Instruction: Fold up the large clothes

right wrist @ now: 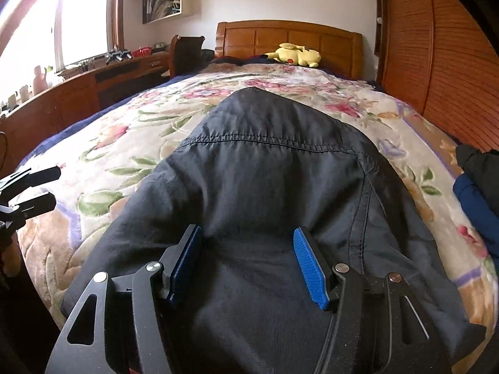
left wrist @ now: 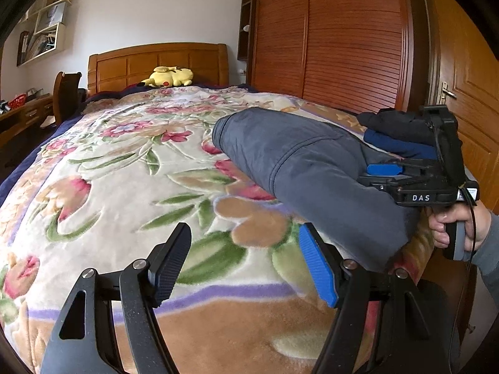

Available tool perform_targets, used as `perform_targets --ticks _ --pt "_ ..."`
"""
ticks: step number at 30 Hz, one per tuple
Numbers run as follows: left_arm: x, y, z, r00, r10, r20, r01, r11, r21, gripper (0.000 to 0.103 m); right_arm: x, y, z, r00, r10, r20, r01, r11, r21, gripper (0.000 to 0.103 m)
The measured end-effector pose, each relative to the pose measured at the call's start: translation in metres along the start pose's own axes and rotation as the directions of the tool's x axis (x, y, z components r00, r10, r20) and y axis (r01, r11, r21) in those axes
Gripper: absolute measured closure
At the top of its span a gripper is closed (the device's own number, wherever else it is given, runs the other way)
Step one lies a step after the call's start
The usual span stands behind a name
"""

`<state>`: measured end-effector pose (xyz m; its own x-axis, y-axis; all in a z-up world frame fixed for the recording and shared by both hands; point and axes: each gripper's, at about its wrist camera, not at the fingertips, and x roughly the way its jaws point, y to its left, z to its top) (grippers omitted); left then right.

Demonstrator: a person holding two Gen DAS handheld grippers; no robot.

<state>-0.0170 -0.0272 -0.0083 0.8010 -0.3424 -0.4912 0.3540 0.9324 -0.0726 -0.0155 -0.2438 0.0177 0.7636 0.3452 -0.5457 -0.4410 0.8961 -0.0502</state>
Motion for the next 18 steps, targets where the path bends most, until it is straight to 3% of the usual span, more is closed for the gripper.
perform_targets --ticks 4,8,12,18 --pt "-0.005 -0.002 0.002 1.000 -0.014 0.021 0.014 1.000 -0.005 0.030 -0.009 0.002 0.008 0.999 -0.027 -0.024 0.027 1.000 -0.007 0.040" --pt "-0.003 -0.006 0.001 1.000 -0.011 0.019 0.011 1.000 0.008 0.030 -0.020 -0.003 0.017 0.992 -0.122 -0.013 0.122 0.993 0.000 0.039" --pt "-0.003 -0.008 0.002 1.000 -0.014 0.020 0.014 1.000 0.016 0.030 -0.050 -0.023 0.008 0.975 -0.220 0.002 0.220 0.975 0.028 0.038" --pt "0.003 -0.009 0.004 1.000 -0.021 0.022 0.021 1.000 0.000 0.030 -0.097 -0.049 -0.013 0.959 -0.285 0.004 0.284 0.955 0.083 0.038"
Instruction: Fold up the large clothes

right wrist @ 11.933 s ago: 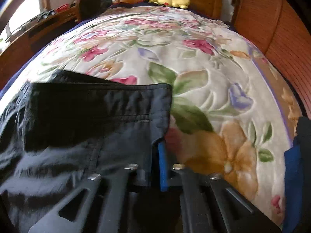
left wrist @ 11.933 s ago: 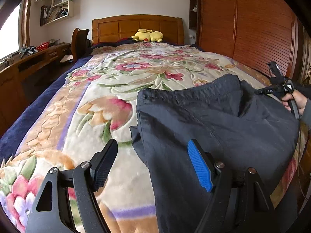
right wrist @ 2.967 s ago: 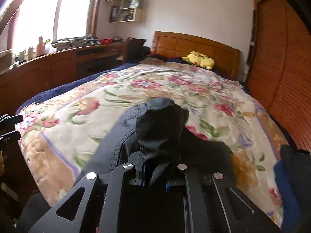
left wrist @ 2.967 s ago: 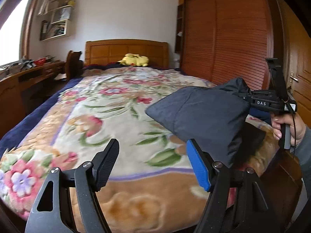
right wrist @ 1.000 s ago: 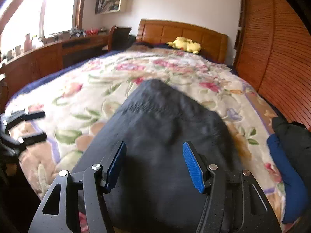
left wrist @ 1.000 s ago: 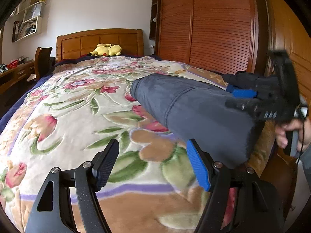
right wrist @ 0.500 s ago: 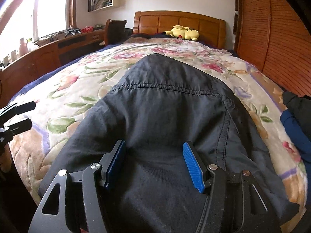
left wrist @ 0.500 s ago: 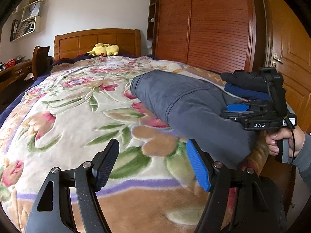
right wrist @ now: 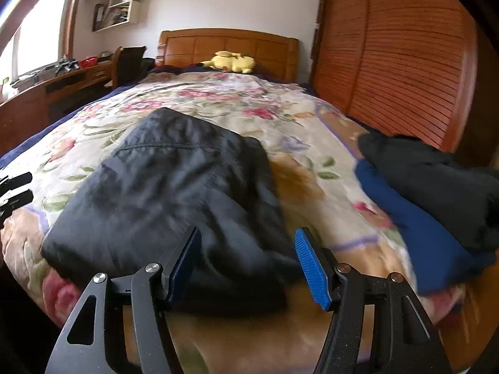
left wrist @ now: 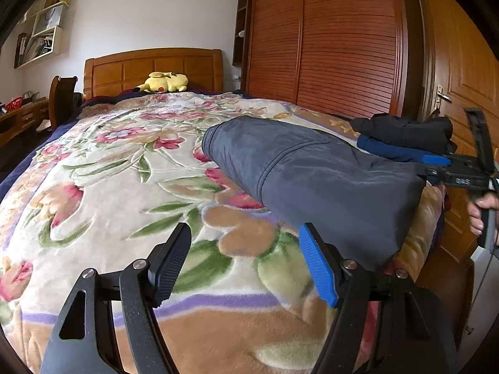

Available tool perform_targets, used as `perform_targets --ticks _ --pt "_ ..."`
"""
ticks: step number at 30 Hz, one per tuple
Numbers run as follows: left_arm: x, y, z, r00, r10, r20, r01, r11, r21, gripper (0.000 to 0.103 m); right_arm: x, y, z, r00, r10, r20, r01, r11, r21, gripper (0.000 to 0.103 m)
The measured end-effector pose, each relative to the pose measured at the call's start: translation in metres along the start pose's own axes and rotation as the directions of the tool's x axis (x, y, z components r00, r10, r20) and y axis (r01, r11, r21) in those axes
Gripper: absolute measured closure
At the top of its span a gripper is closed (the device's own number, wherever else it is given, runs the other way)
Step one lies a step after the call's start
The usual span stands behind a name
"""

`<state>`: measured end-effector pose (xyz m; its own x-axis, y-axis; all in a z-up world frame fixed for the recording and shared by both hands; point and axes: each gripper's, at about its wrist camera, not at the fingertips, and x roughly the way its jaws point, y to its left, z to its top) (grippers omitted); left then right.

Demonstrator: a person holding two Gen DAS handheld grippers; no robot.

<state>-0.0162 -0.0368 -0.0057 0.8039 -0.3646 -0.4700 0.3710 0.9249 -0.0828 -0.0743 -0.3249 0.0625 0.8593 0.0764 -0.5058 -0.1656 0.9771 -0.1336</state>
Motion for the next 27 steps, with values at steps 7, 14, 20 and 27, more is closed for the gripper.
perform_targets --ticks 7,14,20,27 --pt "0.003 -0.005 0.001 1.000 0.005 0.005 -0.005 1.000 0.002 0.030 -0.019 0.001 -0.025 0.999 0.018 -0.032 -0.017 1.000 0.010 0.038" --pt "0.004 -0.007 0.001 1.000 0.022 0.006 -0.022 1.000 0.007 0.030 -0.005 -0.006 -0.037 0.997 0.046 -0.059 -0.041 0.997 0.068 0.038" --pt "0.003 -0.004 0.000 0.999 0.035 0.007 -0.035 0.999 0.003 0.030 0.022 -0.006 -0.039 0.994 0.058 -0.088 -0.049 0.994 0.101 0.038" --pt "0.004 -0.004 -0.001 0.999 0.036 0.004 -0.036 0.999 0.003 0.030 0.036 -0.010 -0.045 0.991 0.088 -0.104 -0.074 0.988 0.135 0.039"
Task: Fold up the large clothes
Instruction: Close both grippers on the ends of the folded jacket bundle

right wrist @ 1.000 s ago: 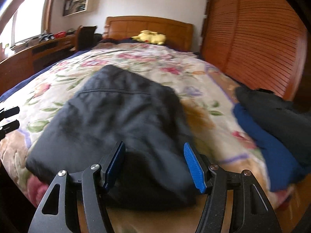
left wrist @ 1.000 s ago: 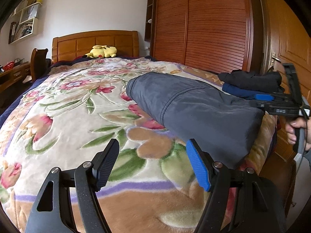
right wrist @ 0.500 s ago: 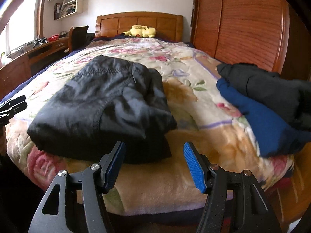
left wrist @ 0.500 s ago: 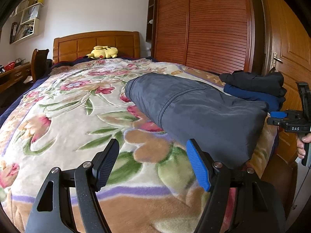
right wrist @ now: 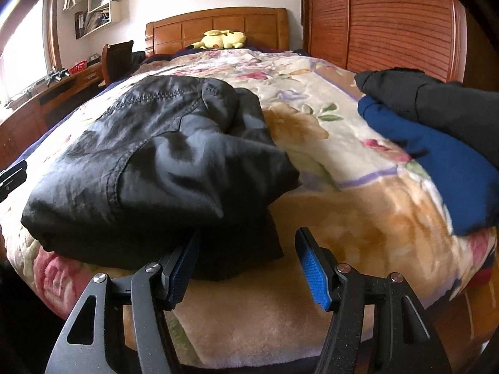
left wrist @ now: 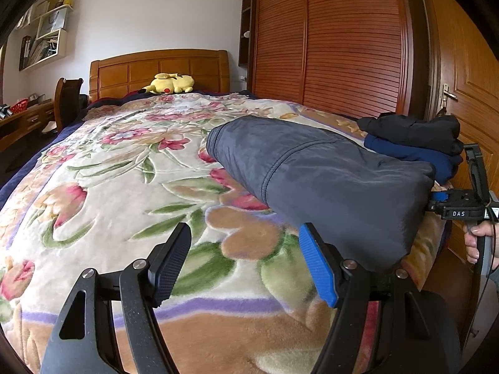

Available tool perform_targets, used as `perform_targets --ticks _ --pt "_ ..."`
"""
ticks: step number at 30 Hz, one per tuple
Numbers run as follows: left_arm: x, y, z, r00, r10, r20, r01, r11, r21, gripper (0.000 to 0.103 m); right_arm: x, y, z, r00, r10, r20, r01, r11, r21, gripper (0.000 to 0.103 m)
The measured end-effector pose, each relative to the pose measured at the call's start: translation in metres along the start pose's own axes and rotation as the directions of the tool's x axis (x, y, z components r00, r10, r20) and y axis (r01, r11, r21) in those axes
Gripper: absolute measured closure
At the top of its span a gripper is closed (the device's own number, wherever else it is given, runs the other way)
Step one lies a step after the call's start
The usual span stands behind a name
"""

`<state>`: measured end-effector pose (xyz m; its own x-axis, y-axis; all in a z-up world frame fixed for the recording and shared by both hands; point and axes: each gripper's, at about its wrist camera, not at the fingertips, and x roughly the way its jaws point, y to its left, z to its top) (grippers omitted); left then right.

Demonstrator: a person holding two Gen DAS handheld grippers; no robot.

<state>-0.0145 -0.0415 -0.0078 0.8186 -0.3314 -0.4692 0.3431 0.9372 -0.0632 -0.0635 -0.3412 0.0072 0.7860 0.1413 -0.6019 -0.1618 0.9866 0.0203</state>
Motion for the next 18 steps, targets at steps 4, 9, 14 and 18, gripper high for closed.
perform_targets --ticks 4,9,14,18 --pt "0.005 -0.002 0.001 0.999 -0.030 -0.022 0.029 0.999 -0.015 0.030 0.010 0.006 -0.002 0.995 0.096 -0.023 -0.096 0.995 -0.034 0.086" --pt "0.008 -0.012 0.010 0.999 -0.026 -0.027 0.027 1.000 0.008 0.030 0.002 -0.004 -0.003 0.994 0.095 0.048 -0.094 0.995 -0.024 0.092" --pt "0.020 -0.014 0.026 0.998 -0.028 -0.048 0.028 1.000 -0.002 0.030 -0.015 -0.014 0.009 0.988 0.040 0.150 -0.033 0.998 -0.050 0.094" --pt "0.041 -0.012 0.044 0.997 0.019 -0.070 -0.016 0.999 0.039 0.030 -0.009 -0.032 0.020 0.985 0.000 0.173 0.007 0.999 -0.041 0.094"
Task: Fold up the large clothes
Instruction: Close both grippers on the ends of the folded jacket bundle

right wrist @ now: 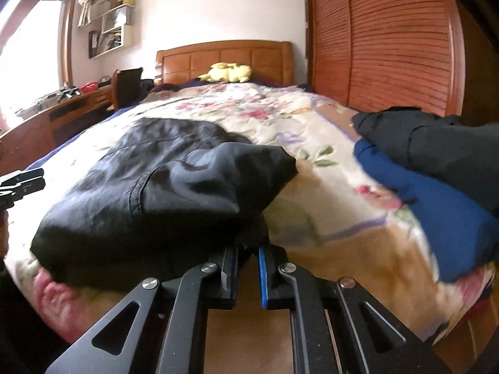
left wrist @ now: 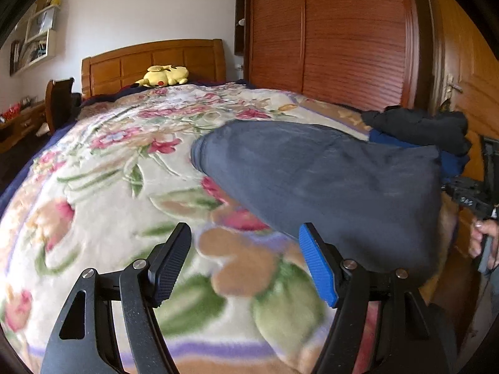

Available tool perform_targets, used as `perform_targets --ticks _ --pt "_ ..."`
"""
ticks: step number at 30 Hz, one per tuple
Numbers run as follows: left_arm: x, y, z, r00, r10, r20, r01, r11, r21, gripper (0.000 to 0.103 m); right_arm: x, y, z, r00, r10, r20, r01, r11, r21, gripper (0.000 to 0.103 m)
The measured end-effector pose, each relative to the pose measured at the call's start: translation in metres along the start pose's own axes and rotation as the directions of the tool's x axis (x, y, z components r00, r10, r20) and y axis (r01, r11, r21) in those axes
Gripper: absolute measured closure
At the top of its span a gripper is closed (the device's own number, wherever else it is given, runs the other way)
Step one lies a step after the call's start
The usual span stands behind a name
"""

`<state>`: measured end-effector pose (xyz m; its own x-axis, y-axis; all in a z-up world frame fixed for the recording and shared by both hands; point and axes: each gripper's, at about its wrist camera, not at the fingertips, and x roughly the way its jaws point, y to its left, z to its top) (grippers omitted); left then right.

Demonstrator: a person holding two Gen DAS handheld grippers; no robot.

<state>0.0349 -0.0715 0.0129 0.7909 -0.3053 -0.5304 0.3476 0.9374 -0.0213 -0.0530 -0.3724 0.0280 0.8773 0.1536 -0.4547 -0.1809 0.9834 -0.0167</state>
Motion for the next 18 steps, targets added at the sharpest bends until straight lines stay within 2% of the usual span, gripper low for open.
perform_targets --ticks 5,9,14,18 --pt "0.040 0.017 0.032 0.999 0.026 -0.030 -0.027 1.000 -0.016 0.030 0.016 -0.020 0.001 1.000 -0.009 -0.009 0.009 1.000 0.014 0.094" --pt "0.085 0.035 0.058 0.997 0.053 -0.063 -0.055 0.997 -0.045 0.030 0.018 -0.008 -0.001 1.000 0.001 -0.018 -0.001 1.000 0.007 0.093" --pt "0.132 0.050 0.080 0.994 0.041 -0.104 -0.050 0.995 -0.085 0.030 0.018 -0.014 -0.002 0.999 0.022 -0.034 -0.022 1.000 0.022 0.093" --pt "0.176 0.055 0.088 0.984 0.033 -0.175 -0.044 0.997 -0.060 0.030 0.019 -0.015 -0.001 0.999 0.022 -0.043 -0.021 0.999 0.033 0.093"
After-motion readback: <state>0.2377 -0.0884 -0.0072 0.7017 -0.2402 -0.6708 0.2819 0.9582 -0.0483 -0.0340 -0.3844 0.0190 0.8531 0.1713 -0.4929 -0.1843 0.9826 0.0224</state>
